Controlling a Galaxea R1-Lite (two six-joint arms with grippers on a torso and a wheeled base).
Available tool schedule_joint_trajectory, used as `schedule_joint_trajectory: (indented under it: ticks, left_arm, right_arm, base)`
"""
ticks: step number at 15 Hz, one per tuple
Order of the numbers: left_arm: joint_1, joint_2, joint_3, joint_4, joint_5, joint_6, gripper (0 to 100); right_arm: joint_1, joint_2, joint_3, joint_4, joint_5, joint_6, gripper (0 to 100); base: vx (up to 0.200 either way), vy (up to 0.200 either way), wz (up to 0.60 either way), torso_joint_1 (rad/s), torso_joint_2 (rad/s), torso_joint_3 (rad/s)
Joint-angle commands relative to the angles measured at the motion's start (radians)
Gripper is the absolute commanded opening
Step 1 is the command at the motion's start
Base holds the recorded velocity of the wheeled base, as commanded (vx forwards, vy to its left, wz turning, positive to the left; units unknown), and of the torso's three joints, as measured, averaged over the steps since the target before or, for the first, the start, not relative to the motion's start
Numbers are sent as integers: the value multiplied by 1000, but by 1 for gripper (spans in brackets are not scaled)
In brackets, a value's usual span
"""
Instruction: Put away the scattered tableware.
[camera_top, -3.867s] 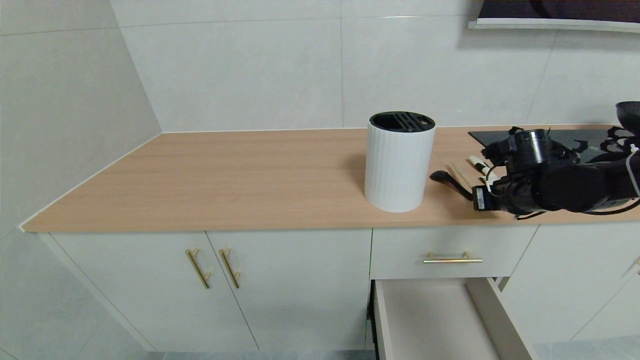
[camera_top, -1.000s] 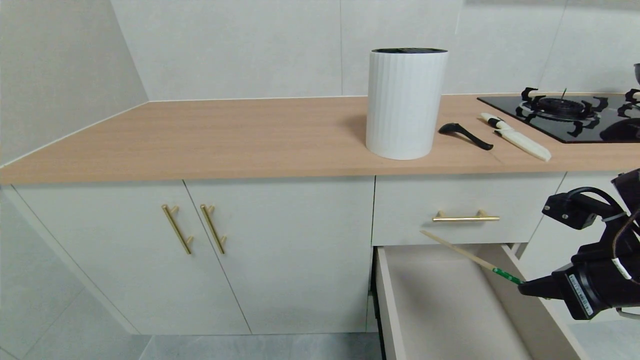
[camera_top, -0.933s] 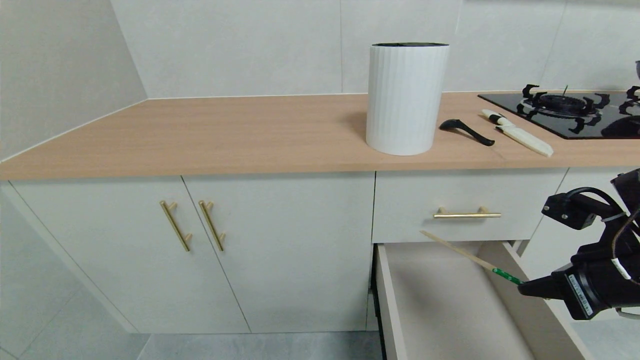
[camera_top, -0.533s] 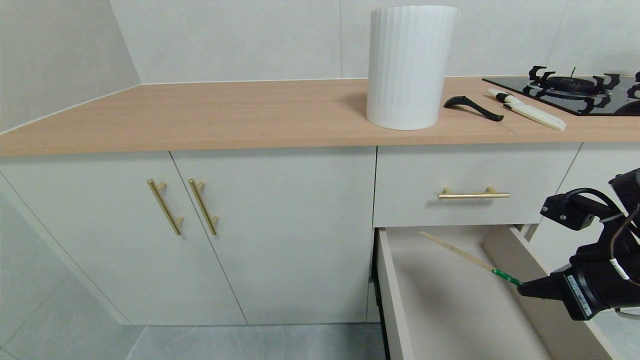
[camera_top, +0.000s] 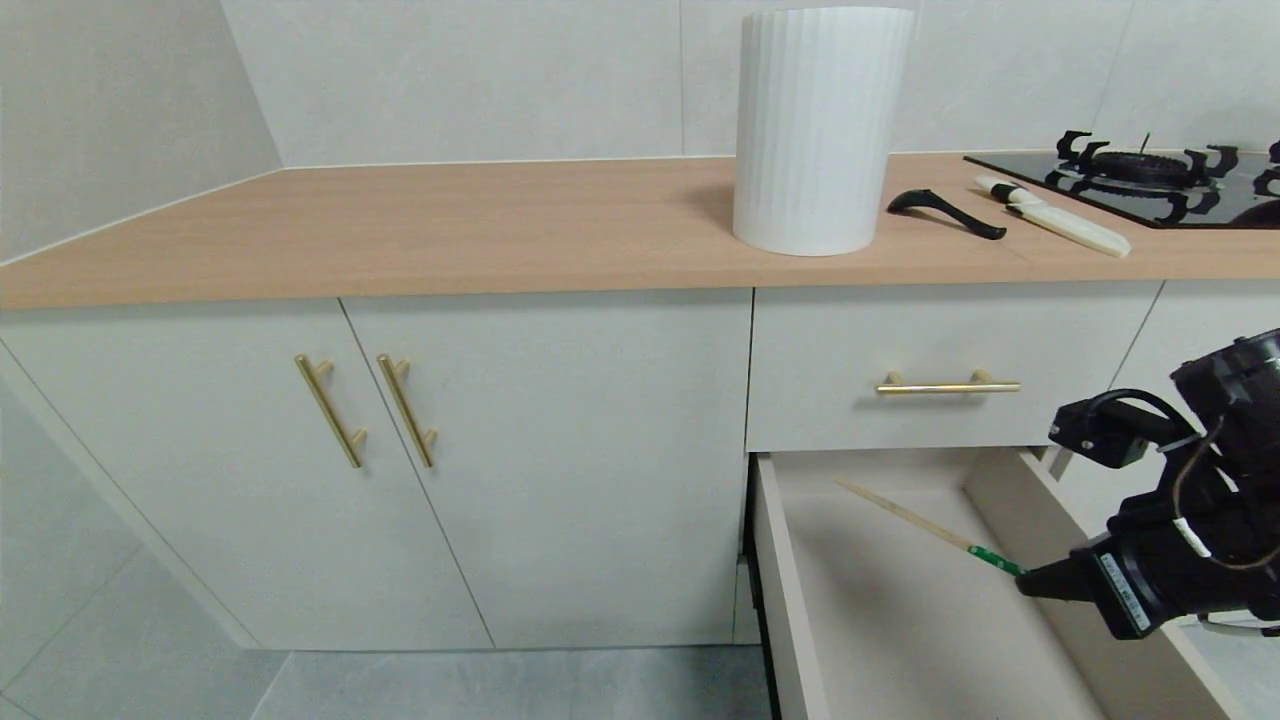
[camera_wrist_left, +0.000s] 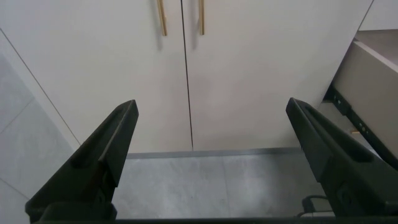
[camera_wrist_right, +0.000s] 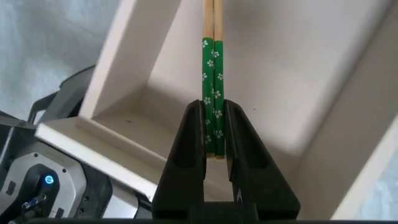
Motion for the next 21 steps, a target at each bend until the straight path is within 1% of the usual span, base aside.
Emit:
schedule_joint_trajectory:
  ticks: [1,3,4,5,6,10,15,20,21]
  left_arm:
    - [0,0,0,0,-1,0,100]
    - [0,0,0,0,-1,0,100]
    - [0,0,0,0,-1,0,100]
    - [0,0,0,0,0,0,100]
    - [0,0,0,0,-1,0,100]
    - [0,0,0,0,0,0,100]
    - [0,0,0,0,-1,0,100]
    - [0,0,0,0,-1,0,100]
    - [0,0,0,0,-1,0,100]
  right_arm:
    - [0,184,-6,-62,-3,24,0]
    - [11,287,-8,-129,-11,96,0]
    - [19,310,-9,-148,-19,110,0]
    - [37,391,-8,-218,-55,178,0]
    - [56,451,-6,-261,-83,211,0]
    - [85,607,-8,-352,-109,271,0]
    - [100,672,-11,-378,-123,276,0]
    - [128,773,-23,-464,-160,354,0]
    - [132,816,-23,-504,-187,366,0]
  base:
    - [0,0,0,0,0,0]
    - [0,0,0,0,0,0]
    - [0,0,0,0,0,0]
    - [0,0,0,0,0,0]
    - [0,0,0,0,0,0]
    - [0,0,0,0,0,0]
    - [0,0,0,0,0,0]
    - [0,0,0,0,0,0]
    - [0,0,0,0,0,0]
